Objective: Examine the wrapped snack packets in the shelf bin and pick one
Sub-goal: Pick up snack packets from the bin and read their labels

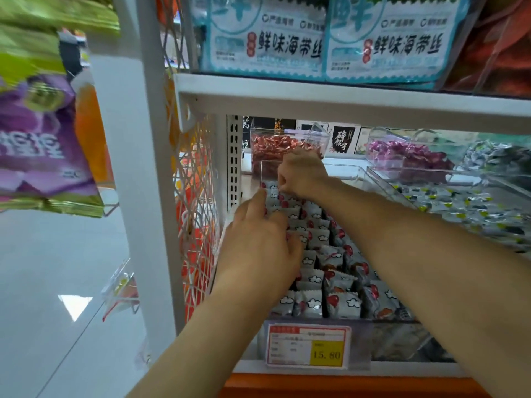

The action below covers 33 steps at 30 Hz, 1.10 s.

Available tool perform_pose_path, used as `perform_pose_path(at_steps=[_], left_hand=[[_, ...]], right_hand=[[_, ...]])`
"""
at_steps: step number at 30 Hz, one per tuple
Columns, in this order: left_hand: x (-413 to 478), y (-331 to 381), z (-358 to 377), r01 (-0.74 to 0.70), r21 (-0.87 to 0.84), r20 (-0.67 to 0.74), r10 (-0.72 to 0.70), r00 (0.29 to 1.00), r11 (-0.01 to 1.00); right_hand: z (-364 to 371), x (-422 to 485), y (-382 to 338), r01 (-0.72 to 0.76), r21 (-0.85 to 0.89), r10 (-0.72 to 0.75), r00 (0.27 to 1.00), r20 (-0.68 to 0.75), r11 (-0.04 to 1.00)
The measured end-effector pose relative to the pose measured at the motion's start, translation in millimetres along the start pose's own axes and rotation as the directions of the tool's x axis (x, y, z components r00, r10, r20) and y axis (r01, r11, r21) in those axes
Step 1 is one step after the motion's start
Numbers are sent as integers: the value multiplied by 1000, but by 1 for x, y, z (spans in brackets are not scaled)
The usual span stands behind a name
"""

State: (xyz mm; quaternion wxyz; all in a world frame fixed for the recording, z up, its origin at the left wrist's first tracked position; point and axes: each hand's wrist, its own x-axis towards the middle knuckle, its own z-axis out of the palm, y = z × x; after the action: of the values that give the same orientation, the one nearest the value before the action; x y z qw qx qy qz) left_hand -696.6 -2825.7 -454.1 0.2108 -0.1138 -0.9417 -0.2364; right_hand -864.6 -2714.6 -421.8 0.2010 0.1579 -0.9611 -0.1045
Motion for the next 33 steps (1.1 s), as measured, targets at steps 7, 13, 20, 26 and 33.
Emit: perform_pose_path(at_steps=[7,13,20,26,33], left_hand=[[-2,0,-2,6,-19,1,-6,1000,1000],[-9,6,-13,8,17,-56,-7,998,1000],[-40,19,-30,-13,0,-274,13,962,1000],[-59,33,-41,-30,-366,-158,-31,987,930],[-62,31,-52,61,-722,-25,-115,993,690]], right_hand=[[-26,-14,15,-105,481,165,983,-84,870],[-56,-82,24,-54,685,419,825,-379,726],[-82,-195,20,-28,989,585,809,-63,146],[-90,-241,6,-8,976,500,858,119,-218],[-88,-242,-1,2,887,468,850,242,-462]])
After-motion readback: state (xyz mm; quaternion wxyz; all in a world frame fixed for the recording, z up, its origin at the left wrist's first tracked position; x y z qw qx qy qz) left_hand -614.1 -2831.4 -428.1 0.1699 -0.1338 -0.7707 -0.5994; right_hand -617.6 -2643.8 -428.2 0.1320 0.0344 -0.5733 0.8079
